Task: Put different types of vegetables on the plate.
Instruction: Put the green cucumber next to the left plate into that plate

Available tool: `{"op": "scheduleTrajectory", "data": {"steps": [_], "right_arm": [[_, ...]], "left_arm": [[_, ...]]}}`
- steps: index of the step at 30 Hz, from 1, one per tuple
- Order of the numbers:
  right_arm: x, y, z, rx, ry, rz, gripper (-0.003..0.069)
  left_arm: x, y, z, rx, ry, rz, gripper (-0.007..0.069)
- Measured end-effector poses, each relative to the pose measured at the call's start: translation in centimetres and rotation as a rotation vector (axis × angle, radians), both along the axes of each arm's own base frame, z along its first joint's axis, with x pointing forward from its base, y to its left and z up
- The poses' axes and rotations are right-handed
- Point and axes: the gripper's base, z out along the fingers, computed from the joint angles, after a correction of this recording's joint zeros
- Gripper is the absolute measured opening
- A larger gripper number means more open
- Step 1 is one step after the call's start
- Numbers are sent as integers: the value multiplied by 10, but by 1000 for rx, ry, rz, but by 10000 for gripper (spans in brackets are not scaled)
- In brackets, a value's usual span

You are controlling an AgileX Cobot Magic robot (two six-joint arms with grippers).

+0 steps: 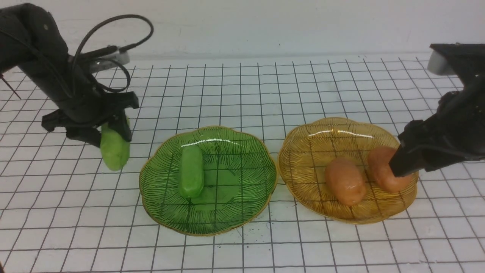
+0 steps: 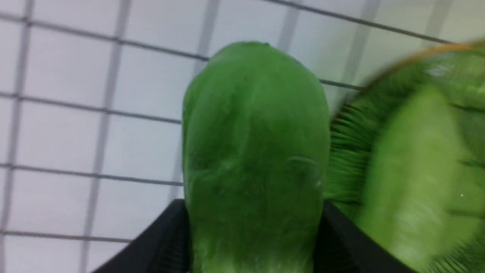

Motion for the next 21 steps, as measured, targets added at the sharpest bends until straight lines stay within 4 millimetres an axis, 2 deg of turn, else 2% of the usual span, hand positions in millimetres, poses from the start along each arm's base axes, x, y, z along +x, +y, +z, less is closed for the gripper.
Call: {"op": "scheduleTrajectory", "data": {"steps": [1,3,5,7,10,16,21], "right_arm": [[0,1,0,7,2,-1,401],[0,2,1,26,5,-2,401],[0,2,1,31,4,-3,401],[0,3,1,39,3,-4,401],[0,4,1,53,6,-5,401],[0,5,2,66,8,-7,401],[0,5,2,59,-2,22,390]], "left_arm": [[-1,-11,1,-14,-4,-31,360],[-4,-48,1,-68,-5,-117,360],[-5,-59,0,-75,-9,-140,360],[-9,-90,-3,-83,-27,-210,360],[-11,-115,-6,-61,-81,-272,360],[-10,-129,-6,-12,-146,-308,366],[-10,-130,-8,-7,-144,-309,454]]}}
